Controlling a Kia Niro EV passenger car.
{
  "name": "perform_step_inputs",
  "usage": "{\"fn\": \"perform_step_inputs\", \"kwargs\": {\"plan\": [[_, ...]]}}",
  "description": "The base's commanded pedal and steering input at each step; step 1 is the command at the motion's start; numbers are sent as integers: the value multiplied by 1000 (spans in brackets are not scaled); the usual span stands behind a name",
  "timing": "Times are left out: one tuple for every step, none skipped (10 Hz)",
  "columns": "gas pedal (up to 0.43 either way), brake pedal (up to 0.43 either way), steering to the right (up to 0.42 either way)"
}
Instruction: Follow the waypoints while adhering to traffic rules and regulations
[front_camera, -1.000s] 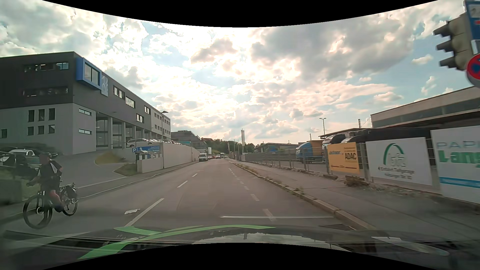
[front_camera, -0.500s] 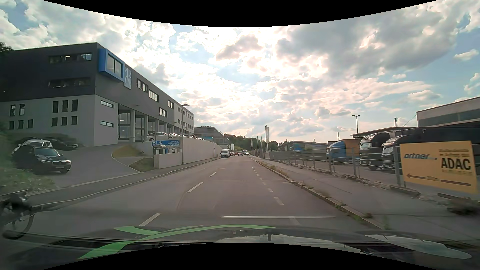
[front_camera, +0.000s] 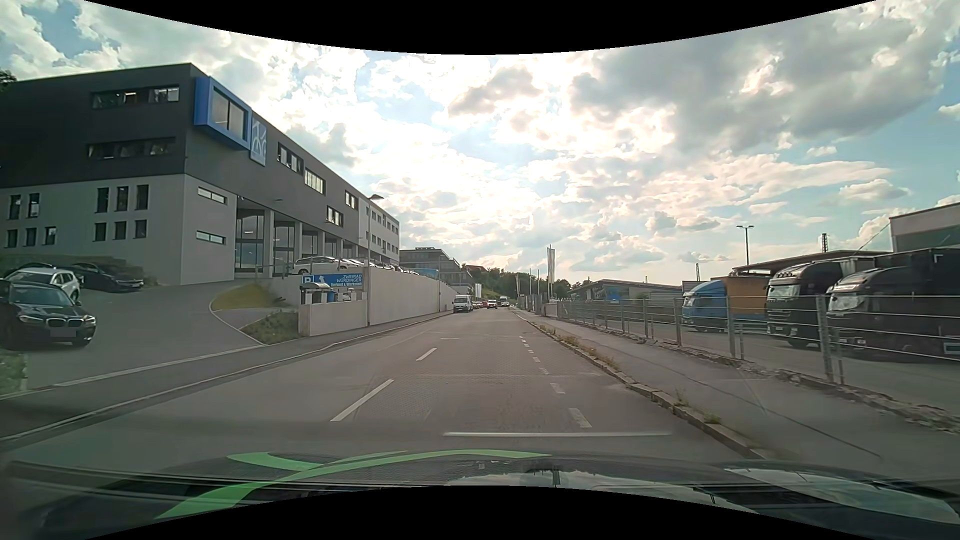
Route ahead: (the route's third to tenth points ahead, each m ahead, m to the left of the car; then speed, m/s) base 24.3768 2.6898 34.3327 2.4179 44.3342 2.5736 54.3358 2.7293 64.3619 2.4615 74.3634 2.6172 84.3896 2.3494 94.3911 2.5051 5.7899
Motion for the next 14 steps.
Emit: {"fn": "perform_step_inputs", "kwargs": {"plan": [[248,0,-28],[248,0,-20],[248,0,-15],[248,0,-12],[248,0,-11],[248,0,-11],[260,0,-10],[260,0,-11],[260,0,-11],[260,0,-10],[260,0,-9],[260,0,-6],[260,0,-6],[260,0,-6]]}}
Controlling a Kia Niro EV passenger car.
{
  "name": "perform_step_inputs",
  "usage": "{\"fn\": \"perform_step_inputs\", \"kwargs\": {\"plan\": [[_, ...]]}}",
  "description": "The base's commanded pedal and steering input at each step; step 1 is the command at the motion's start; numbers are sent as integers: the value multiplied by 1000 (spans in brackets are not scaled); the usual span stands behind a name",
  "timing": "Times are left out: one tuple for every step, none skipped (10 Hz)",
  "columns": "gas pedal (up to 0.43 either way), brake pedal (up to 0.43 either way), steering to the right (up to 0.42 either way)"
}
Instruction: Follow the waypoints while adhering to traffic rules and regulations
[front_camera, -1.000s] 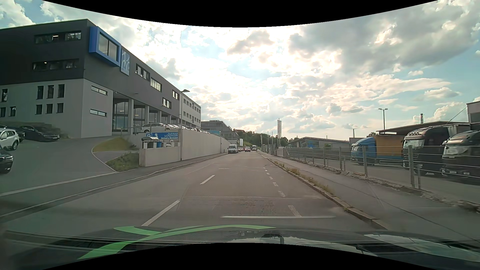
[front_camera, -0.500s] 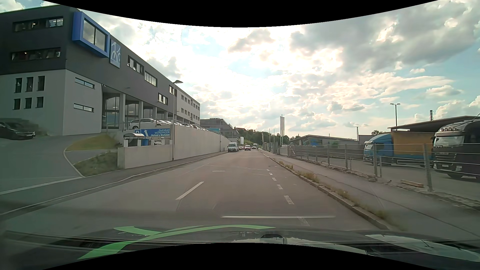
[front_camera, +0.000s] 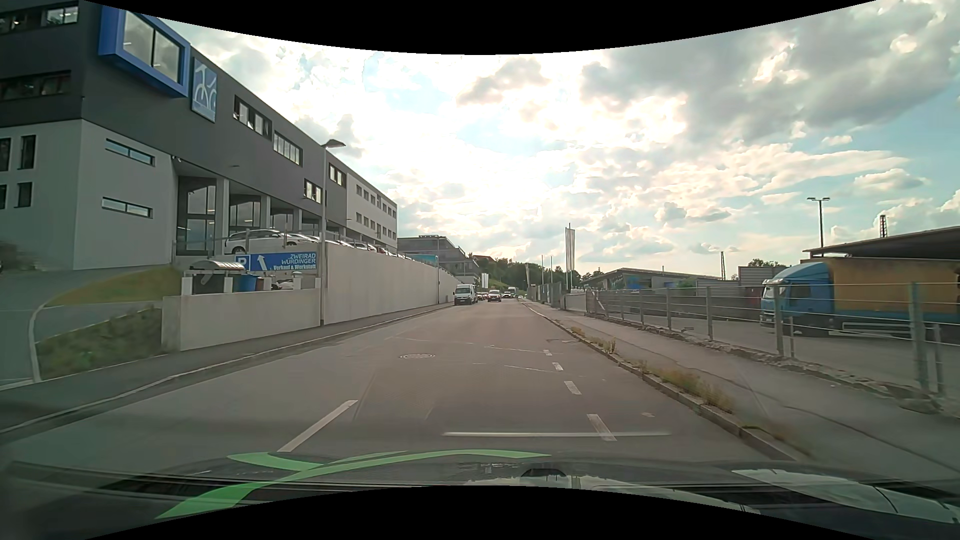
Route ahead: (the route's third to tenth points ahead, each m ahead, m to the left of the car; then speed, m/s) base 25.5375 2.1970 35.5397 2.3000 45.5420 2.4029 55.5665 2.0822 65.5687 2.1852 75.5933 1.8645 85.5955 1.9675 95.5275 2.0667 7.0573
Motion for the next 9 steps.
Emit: {"fn": "perform_step_inputs", "kwargs": {"plan": [[260,0,-6],[248,0,-6],[240,0,-6],[240,0,-6],[240,0,-6],[240,0,-6],[240,0,-5],[240,0,-3],[228,0,-2]]}}
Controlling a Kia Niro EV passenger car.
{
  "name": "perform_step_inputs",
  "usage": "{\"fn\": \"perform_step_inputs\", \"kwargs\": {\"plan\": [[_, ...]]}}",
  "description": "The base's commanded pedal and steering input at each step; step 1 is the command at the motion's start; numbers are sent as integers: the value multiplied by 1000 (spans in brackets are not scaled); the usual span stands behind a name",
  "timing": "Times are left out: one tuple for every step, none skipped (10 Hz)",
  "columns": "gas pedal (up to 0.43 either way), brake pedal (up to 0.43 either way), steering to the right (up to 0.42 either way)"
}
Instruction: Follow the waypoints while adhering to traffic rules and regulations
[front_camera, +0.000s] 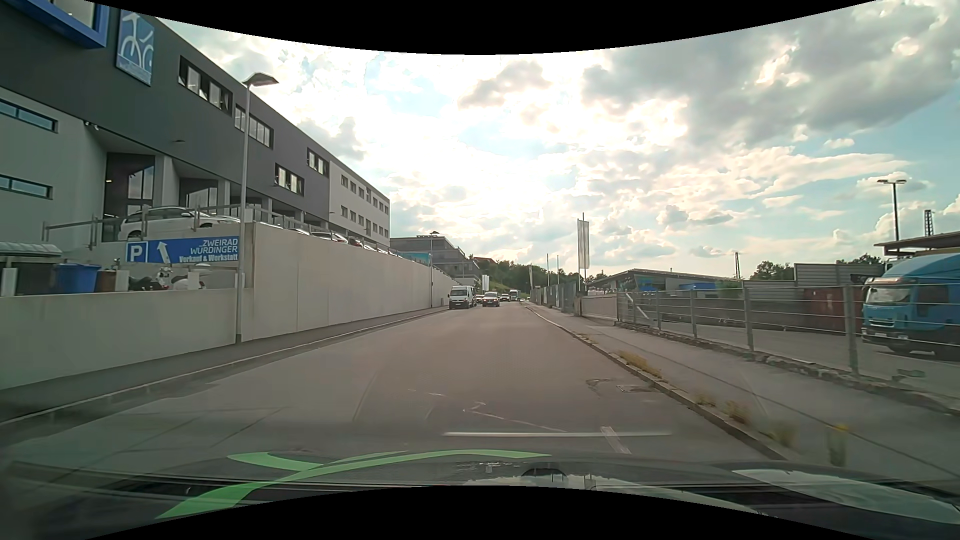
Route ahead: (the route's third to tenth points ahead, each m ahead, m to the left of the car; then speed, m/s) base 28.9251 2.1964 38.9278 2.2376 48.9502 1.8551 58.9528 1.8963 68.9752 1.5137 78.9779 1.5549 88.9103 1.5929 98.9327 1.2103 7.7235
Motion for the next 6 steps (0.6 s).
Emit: {"fn": "perform_step_inputs", "kwargs": {"plan": [[220,0,0],[220,0,1],[220,0,3],[220,0,4],[220,0,4],[220,0,4]]}}
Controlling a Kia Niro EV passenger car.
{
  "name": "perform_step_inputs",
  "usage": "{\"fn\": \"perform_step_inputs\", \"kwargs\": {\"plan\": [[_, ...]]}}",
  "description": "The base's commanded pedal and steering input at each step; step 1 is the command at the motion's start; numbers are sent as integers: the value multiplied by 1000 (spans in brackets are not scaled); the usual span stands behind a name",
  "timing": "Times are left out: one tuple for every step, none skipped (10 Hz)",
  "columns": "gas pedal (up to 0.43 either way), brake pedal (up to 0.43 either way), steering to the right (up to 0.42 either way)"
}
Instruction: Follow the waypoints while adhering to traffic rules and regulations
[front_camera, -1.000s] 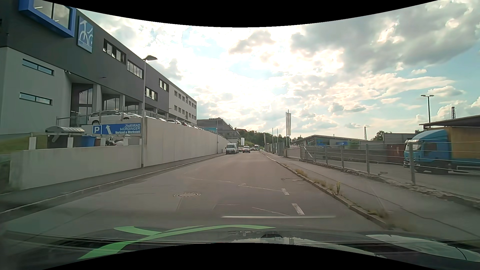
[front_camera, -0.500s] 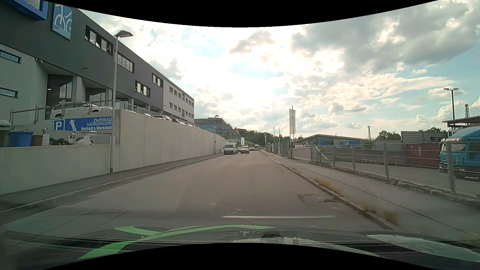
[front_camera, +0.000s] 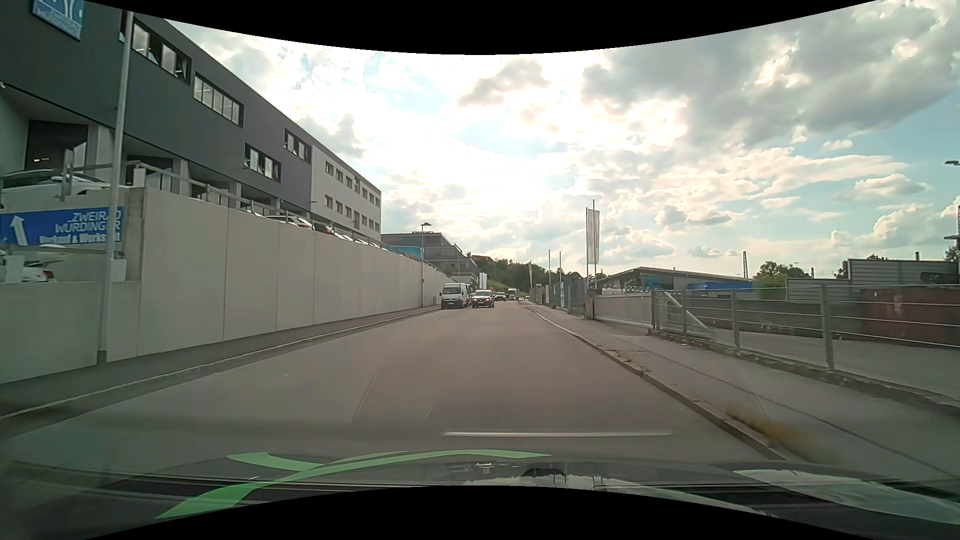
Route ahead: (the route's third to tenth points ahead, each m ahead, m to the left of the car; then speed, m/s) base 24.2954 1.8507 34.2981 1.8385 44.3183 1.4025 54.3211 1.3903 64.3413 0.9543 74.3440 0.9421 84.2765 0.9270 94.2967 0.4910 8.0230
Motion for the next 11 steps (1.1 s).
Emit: {"fn": "perform_step_inputs", "kwargs": {"plan": [[209,0,4],[177,0,4],[177,0,4],[157,0,4],[87,0,4],[79,0,4],[79,0,4],[87,0,4],[118,0,4],[169,0,4],[220,0,3]]}}
